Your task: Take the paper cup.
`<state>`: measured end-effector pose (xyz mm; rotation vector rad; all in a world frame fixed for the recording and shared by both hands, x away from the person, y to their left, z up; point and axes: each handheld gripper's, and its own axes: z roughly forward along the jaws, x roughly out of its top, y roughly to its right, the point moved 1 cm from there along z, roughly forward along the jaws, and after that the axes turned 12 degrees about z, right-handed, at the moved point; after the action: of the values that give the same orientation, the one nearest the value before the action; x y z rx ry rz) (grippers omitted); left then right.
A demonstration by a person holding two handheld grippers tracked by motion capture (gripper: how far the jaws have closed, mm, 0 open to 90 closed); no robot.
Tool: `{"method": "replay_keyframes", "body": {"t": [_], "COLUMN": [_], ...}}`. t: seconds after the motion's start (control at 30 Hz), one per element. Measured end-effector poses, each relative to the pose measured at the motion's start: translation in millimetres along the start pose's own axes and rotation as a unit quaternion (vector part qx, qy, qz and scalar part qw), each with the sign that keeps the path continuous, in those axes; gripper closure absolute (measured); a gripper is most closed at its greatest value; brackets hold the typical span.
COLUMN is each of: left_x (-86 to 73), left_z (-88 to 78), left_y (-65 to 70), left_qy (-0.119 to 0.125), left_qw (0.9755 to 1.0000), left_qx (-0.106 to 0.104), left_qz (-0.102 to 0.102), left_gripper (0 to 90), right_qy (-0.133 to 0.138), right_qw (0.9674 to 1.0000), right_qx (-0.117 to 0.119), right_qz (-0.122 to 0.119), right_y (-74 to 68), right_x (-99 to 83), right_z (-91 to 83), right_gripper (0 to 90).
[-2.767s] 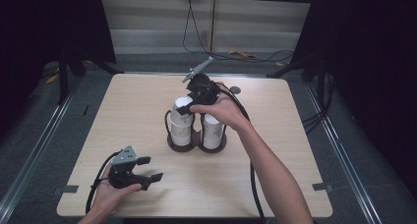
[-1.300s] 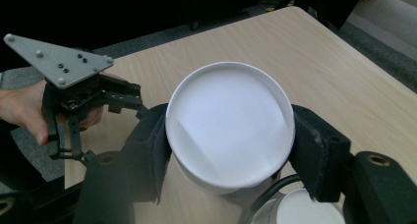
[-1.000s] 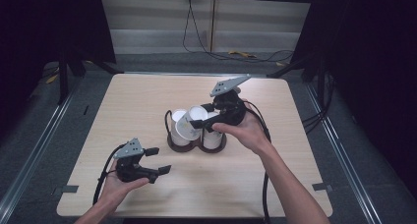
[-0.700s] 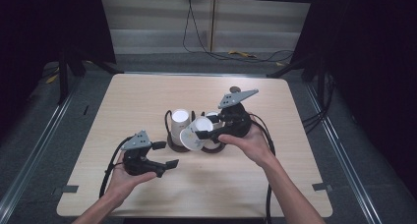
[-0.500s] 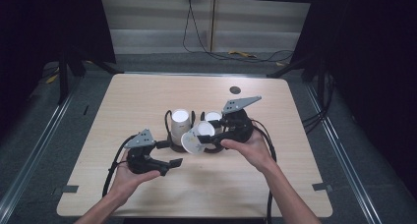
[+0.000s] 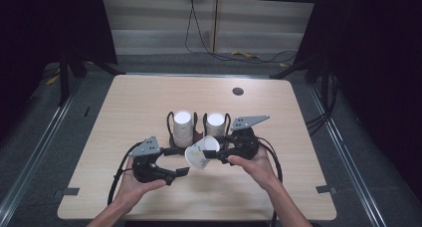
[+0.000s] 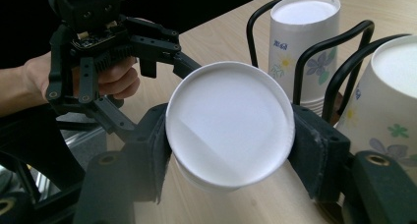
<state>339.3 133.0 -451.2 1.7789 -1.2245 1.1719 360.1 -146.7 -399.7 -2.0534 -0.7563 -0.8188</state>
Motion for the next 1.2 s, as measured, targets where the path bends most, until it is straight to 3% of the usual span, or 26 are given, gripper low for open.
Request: {"method": "replay_keyframes", "body": {"t": [0.2, 0.37, 0.53, 0.87, 1.2], "left_x": [-7.1, -7.7, -9.6, -12.5, -14.6], "left_z": [2.7, 4.9, 7.4, 4.4, 10.0], "left_y": [-0.6, 1.7, 2.9, 0.7, 2.8], "left_qy": [-0.006, -0.013, -0.020, -0.018, -0.028], "left_qw": [0.9999, 0.9998, 0.9995, 0.9994, 0.9989], "left_qx": [-0.009, -0.013, -0.022, -0.030, -0.032], "left_qz": [-0.006, 0.001, 0.007, 0.008, 0.022], "left_gripper": [15.8, 16.0, 15.6, 16.1, 18.3], "right_qy": [0.006, 0.003, 0.005, 0.012, 0.009], "right_qw": [0.9998, 0.9997, 0.9992, 0.9982, 0.9977], "right_qx": [0.018, 0.015, 0.027, 0.047, 0.059], "right_qz": [0.010, 0.019, 0.028, 0.036, 0.032], "right_y": [2.1, 4.5, 6.2, 3.2, -1.1], "right_x": [-11.8, -18.8, -25.9, -27.3, -25.4], "right_z": [5.0, 7.7, 11.2, 16.1, 20.4], "right_gripper": [38.2, 38.2, 38.2, 38.2, 38.3]}}
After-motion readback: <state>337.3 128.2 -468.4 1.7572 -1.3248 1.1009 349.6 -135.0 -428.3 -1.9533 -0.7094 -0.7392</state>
